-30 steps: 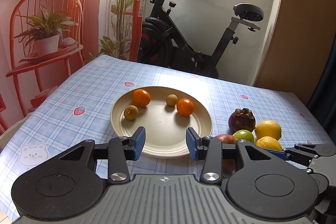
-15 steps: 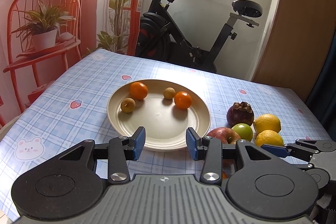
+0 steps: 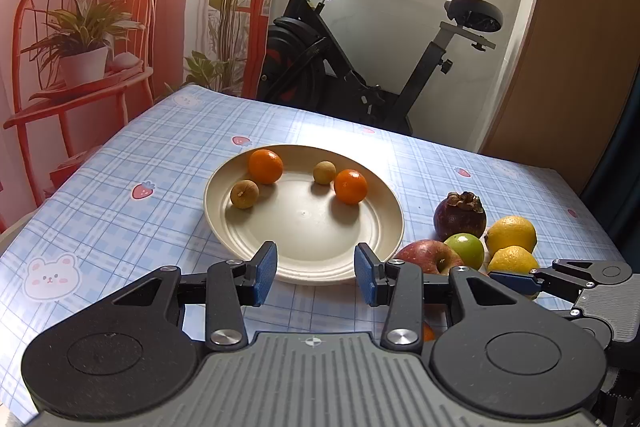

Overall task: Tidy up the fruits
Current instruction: 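Close the right gripper on a tangerine in the pile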

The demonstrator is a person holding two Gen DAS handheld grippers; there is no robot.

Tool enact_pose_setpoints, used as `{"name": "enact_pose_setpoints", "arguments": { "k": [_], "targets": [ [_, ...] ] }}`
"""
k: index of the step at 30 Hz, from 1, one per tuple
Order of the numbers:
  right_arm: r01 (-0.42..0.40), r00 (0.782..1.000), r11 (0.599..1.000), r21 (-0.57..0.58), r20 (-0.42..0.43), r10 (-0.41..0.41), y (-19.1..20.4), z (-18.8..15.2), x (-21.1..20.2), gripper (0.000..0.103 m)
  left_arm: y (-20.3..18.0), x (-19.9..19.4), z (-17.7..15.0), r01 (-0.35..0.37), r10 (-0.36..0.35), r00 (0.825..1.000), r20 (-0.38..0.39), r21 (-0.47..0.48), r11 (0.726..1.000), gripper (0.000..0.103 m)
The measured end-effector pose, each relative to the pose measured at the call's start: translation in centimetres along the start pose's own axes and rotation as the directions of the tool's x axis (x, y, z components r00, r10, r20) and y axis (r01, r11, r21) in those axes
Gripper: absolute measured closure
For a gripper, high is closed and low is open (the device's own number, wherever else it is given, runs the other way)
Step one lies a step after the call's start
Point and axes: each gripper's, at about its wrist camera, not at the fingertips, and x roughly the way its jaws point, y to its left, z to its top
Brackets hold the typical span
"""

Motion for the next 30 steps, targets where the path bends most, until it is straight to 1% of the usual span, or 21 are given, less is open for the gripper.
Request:
{"name": "enact_pose_setpoints", "arguments": {
  "k": [3, 6, 8, 11, 16, 20, 24, 30],
  "targets": [
    [-0.039, 0.999, 0.998, 0.049, 0.020, 0.038, -0.4, -0.1, -0.8, 0.064, 0.0, -0.1, 0.0, 0.002, -0.002, 1.000, 0.001, -0.004, 1.000, 0.058],
    [-0.068, 0.997, 0.996, 0.056, 0.030, 0.067, -0.3, 0.2, -1.8, 0.064, 0.2, -0.3, 0.0, -0.005, 0.005, 1.000, 0.009, -0.014, 1.000, 0.058],
    [-0.099, 0.995, 0.993, 0.063, 0.024, 0.098, -0.2, 0.3, -2.5, 0.064, 0.3, -0.4, 0.0, -0.008, 0.009, 1.000, 0.013, -0.021, 1.000, 0.058],
    [-0.123, 0.992, 0.990, 0.070, -0.001, 0.124, 0.2, 0.2, -3.5, 0.064, 0.5, -0.7, -0.1, -0.003, 0.003, 1.000, 0.015, -0.036, 0.999, 0.058],
    [-0.110, 0.992, 0.990, 0.089, -0.048, 0.115, 1.0, -0.4, -5.3, 0.064, 0.1, -1.3, -0.2, 0.020, -0.019, 1.000, 0.017, -0.025, 1.000, 0.058],
    [-0.096, 0.990, 0.988, 0.122, -0.089, 0.107, 0.8, -1.4, -6.7, 0.064, -0.4, -1.8, -0.5, 0.040, -0.040, 0.999, 0.024, 0.000, 0.999, 0.058],
    [-0.067, 0.985, 0.990, 0.124, -0.147, 0.085, 0.8, -2.2, -6.5, 0.064, -0.6, -1.8, -0.7, 0.055, -0.055, 0.998, 0.019, 0.004, 0.998, 0.058],
    [-0.082, 0.981, 0.988, 0.134, -0.161, 0.104, 0.8, -2.2, -5.3, 0.063, -0.8, -1.9, -1.0, 0.062, -0.062, 0.998, 0.018, 0.016, 0.998, 0.058]
  ]
}}
